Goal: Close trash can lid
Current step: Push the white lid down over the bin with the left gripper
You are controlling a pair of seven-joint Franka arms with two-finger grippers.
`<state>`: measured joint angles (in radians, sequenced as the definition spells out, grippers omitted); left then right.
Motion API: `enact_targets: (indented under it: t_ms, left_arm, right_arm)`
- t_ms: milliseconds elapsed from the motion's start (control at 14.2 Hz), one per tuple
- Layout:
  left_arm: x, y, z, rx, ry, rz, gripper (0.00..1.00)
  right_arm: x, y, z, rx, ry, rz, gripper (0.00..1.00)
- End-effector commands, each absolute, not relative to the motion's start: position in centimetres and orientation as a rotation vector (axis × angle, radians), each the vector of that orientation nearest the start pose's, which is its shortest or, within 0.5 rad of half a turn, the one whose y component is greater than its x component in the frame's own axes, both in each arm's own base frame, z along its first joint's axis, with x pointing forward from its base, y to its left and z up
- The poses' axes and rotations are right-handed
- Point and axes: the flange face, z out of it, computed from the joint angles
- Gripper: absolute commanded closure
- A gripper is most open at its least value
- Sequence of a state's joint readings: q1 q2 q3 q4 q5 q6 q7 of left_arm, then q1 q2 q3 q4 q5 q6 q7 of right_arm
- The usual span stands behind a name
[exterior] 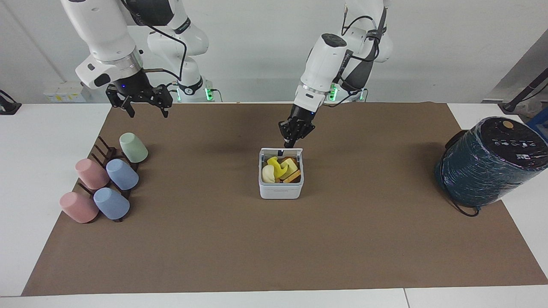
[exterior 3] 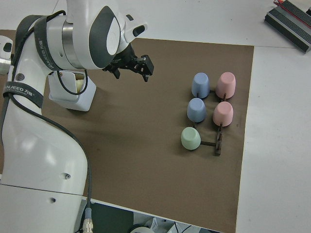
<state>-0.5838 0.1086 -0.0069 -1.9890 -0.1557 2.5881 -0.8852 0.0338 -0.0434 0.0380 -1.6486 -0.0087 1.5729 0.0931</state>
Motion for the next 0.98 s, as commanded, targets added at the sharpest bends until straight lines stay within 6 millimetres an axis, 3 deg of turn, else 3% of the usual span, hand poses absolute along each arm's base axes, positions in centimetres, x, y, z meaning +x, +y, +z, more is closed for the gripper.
enact_targets:
  t_ms: [0,211,561,702,842,912]
  left_arm:
    - [52.6,-36.2,43.0,-3.454,-0.705,-0.504,0.85]
    - [53.1,-38.0,39.7,-3.471,-0.693,-0.559,0.85]
    - [53.5,-38.6,35.4,-3.446,-0.647,-0.518,0.85]
    - [53.8,-38.7,36.0,-3.442,-0.615,-0.493,0.84]
    - [54.4,-38.5,38.2,-3.397,-0.568,-0.37,0.83]
    - [54.7,-38.5,40.3,-3.37,-0.522,-0.321,0.82]
  right_arm:
    - [53.3,3.6,61.3,-3.142,0.015,0.031,0.0]
    - [53.3,3.6,61.3,-3.142,0.015,0.031,0.0]
    - [53.3,3.6,61.3,-3.142,0.015,0.031,0.0]
    - [53.3,3.6,61.3,-3.142,0.015,0.031,0.0]
    - [53.3,3.6,61.3,-3.142,0.015,0.031,0.0]
    - [53.3,3.6,61.3,-3.142,0.015,0.031,0.0]
